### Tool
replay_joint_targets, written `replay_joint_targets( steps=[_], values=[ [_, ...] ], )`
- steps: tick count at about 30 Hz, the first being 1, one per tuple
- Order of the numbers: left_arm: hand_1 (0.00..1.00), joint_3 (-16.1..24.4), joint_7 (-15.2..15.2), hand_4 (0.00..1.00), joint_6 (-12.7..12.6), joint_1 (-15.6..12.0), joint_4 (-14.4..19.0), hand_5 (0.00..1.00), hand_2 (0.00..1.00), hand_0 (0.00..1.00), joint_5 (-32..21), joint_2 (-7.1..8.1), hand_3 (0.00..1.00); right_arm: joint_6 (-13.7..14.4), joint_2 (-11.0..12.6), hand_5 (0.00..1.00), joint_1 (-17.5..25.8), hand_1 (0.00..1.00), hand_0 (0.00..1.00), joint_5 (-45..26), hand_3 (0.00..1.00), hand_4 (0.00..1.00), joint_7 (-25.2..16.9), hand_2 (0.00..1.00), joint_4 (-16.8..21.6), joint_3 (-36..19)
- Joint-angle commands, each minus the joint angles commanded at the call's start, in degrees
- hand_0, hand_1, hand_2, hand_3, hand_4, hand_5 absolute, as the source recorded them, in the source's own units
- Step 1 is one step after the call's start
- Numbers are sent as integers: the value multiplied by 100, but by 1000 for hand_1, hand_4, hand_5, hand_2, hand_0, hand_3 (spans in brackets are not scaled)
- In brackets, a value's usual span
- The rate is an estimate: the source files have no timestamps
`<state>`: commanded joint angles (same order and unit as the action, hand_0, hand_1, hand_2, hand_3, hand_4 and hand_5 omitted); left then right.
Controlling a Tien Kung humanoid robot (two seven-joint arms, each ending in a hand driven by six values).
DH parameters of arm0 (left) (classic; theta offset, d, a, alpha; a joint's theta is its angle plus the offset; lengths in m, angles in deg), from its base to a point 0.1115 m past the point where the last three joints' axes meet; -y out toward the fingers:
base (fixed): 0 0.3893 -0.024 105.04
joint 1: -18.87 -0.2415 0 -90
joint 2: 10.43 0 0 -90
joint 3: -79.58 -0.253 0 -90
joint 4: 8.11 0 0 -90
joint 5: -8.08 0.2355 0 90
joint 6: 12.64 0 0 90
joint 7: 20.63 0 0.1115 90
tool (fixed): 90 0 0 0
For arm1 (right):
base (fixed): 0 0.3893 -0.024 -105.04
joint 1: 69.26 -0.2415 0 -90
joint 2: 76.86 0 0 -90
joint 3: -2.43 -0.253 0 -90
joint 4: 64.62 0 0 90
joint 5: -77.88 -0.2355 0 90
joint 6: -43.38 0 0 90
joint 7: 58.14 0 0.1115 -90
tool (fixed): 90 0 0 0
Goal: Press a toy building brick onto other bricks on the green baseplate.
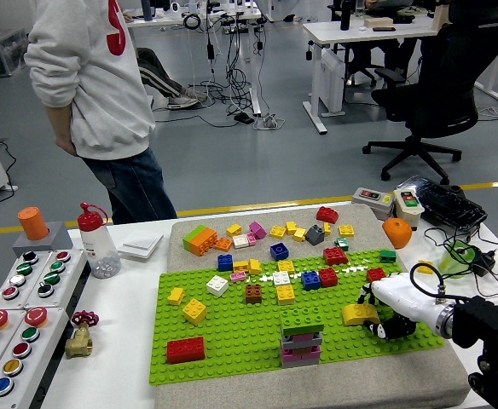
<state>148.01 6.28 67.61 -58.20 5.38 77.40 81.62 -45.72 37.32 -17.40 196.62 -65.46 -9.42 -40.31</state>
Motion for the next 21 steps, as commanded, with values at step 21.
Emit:
replay_joint_targets(
  steps=[21],
  values=[
    [591, 32, 3, 297, 0, -20, -1, 945, 595, 625, 18, -1, 440, 98, 316, 286, 66, 546, 738, -314, 552, 478, -5, 532, 860, -494]
  ],
)
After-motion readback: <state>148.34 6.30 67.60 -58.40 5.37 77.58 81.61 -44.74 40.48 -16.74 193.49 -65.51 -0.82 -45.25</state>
